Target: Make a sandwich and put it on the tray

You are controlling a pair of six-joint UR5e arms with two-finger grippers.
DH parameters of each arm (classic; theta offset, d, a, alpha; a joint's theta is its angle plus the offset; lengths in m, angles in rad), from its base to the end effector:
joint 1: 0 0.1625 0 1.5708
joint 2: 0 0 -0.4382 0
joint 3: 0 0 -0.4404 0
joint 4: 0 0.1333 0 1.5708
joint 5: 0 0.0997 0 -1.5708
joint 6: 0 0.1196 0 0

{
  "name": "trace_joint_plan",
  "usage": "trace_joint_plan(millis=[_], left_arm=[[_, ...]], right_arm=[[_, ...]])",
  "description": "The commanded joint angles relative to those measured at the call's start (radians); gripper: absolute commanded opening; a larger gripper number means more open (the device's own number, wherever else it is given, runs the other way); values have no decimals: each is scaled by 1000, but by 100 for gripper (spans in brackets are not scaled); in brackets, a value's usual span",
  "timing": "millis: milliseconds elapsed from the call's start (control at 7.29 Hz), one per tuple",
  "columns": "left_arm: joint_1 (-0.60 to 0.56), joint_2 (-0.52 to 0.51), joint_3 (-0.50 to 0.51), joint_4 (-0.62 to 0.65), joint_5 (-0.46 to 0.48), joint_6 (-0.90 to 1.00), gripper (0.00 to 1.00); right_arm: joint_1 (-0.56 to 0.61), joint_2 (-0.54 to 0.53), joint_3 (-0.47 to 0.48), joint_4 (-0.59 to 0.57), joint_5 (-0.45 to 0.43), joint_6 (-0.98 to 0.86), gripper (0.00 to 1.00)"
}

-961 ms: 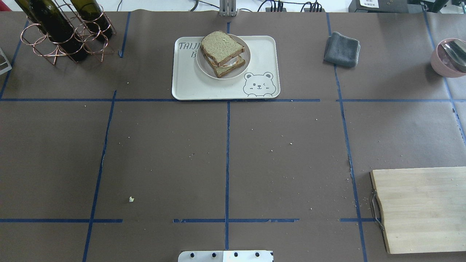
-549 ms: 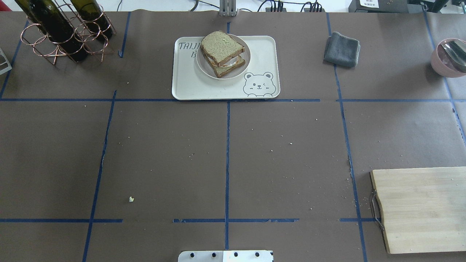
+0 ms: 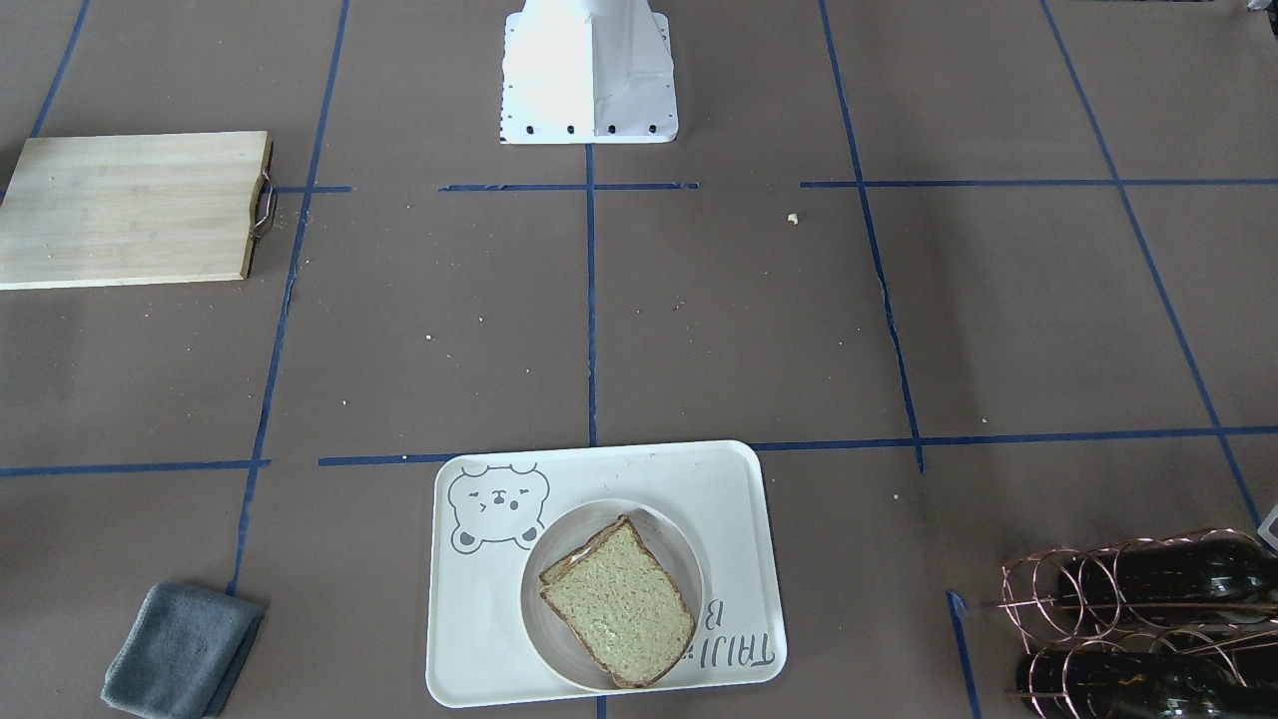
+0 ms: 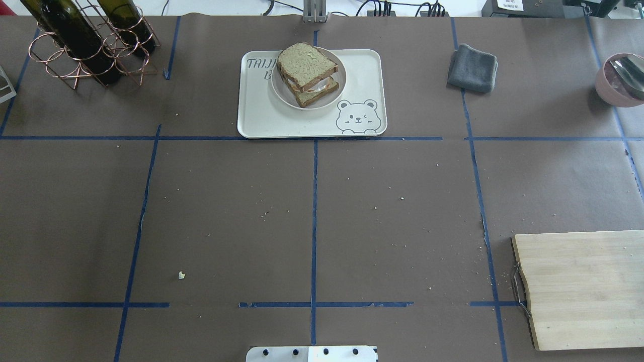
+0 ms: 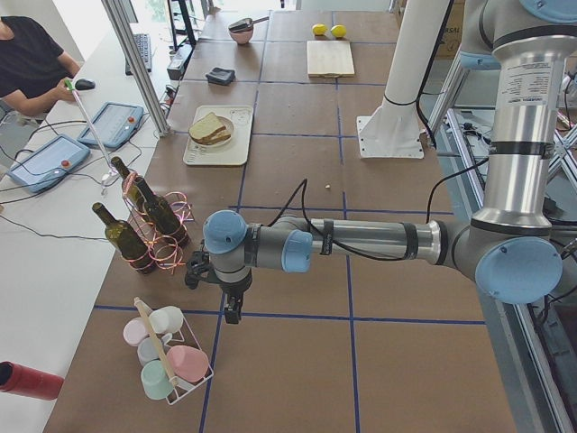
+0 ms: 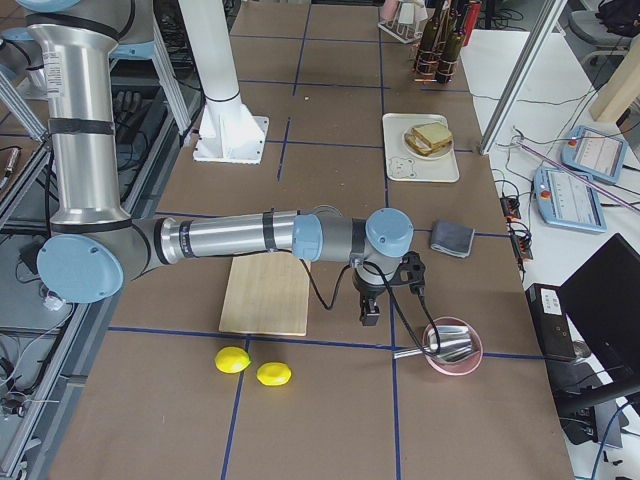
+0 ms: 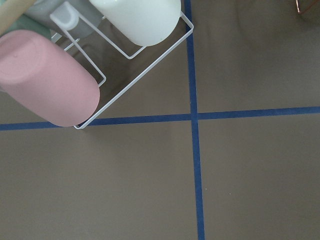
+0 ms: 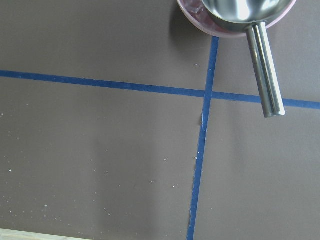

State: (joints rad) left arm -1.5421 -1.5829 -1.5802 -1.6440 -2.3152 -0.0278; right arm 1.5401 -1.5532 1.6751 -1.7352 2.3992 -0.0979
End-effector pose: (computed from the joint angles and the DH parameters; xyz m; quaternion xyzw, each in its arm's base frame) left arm -0.0364 -0.5544 0.6693 0.0338 0.3644 0.0176 0.9305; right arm 0.0285 -0.5421 0.6321 -0.0059 -0.4028 -0.0503 0.9139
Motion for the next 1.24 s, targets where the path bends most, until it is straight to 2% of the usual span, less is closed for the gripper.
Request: trace_joint_plan(millis=[0,137,412,686,1098], left_arm=[[-4,4,-18,9,2,-3,100],[-27,-5,-20,35,2,-3,100],[-30,-8,-20,36,2,-3,100],[-30,-8,-20,38,2,-3,100],[-30,-6,-21,38,2,-1,100]], right_arm=[[17,-5,-34,0,-8,1,100],[21,-13,-38,0,-49,1,100],[44,-60,-38,81,-57,10,100],[44,-54,-20,91,-40,122,100],[44,-45,-15,92,18,122,100]])
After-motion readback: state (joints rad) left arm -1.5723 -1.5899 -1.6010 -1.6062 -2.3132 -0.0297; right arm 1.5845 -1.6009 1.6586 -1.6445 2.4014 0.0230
